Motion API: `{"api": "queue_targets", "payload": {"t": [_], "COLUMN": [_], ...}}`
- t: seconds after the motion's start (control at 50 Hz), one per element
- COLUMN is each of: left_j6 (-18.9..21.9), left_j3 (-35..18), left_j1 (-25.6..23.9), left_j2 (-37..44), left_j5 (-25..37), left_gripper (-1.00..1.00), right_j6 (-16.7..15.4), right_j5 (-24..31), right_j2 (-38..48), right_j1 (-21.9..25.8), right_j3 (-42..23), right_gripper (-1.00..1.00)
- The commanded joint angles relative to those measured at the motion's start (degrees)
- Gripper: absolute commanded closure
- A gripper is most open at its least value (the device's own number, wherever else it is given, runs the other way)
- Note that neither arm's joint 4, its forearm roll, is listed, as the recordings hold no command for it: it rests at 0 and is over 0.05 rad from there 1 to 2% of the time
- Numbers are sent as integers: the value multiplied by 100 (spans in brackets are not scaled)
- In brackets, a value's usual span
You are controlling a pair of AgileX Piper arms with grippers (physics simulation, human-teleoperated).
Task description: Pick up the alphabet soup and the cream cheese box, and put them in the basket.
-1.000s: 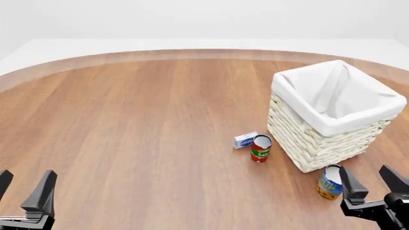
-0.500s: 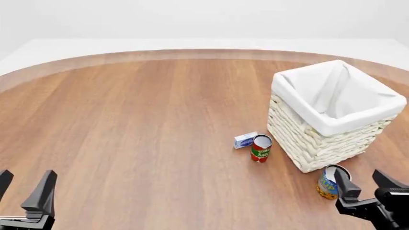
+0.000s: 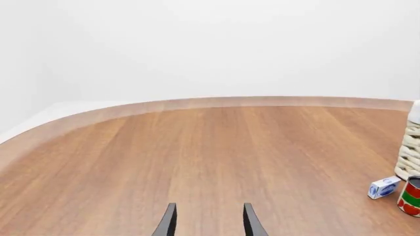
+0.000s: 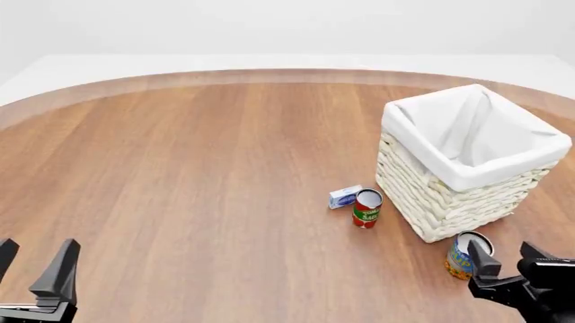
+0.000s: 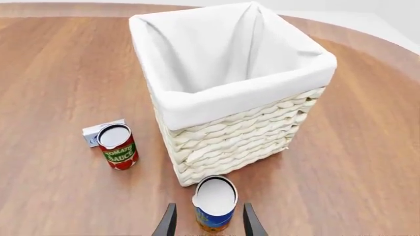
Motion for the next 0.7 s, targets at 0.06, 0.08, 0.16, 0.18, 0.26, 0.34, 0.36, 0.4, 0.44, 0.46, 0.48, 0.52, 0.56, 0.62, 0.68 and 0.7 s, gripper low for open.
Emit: {"api": "queue_targets", "payload": {"t": [0.06, 0.08, 0.16, 0.18, 0.26, 0.34, 0.36, 0.4, 0.44, 0.46, 0.48, 0.52, 0.56, 0.62, 0.68, 0.7], "left_j6": [0, 0, 1, 1, 1, 1, 2, 1, 1, 2, 1, 0, 1, 0, 2, 1], "left_j3": [3, 3, 3, 3, 3, 3, 3, 3, 3, 3, 3, 3, 3, 3, 3, 3], "left_j1": [0, 0, 0, 0, -2, 0, 0, 0, -1, -2, -2, -2, 1, 0, 1, 0], "left_j2": [-4, -7, -5, -6, -5, -5, -7, -5, -6, -6, -7, -8, -6, -6, -7, -7], "left_j5": [1, 2, 1, 1, 1, 1, 2, 1, 2, 2, 2, 2, 2, 2, 2, 2], "left_gripper": [-100, -100, -100, -100, -100, -100, -100, -100, -100, -100, -100, -100, -100, -100, -100, -100], "right_j6": [-50, -53, -49, -51, -67, -72, -72, -62, -61, -63, -63, -49, -51, -56, -63, -57], "right_j5": [-352, -362, -529, -547, -685, -837, -870, -1031, -1072, -1061, -1115, -1367, -1466, -1511, -1794, -1756], "right_j2": [542, 561, 785, 814, 998, 1201, 1241, 1445, 1516, 1520, 1588, 1886, 2009, 2076, 2395, 2364], "right_j1": [-100, -103, -123, -129, -152, -164, -168, -166, -172, -171, -173, -151, -157, -172, -174, -166], "right_j3": [3, 3, 4, 4, 4, 4, 4, 4, 4, 4, 4, 4, 4, 4, 4, 4], "right_gripper": [-100, -100, -100, -100, -100, -100, -100, -100, -100, -100, -100, -100, -100, -100, -100, -100]}}
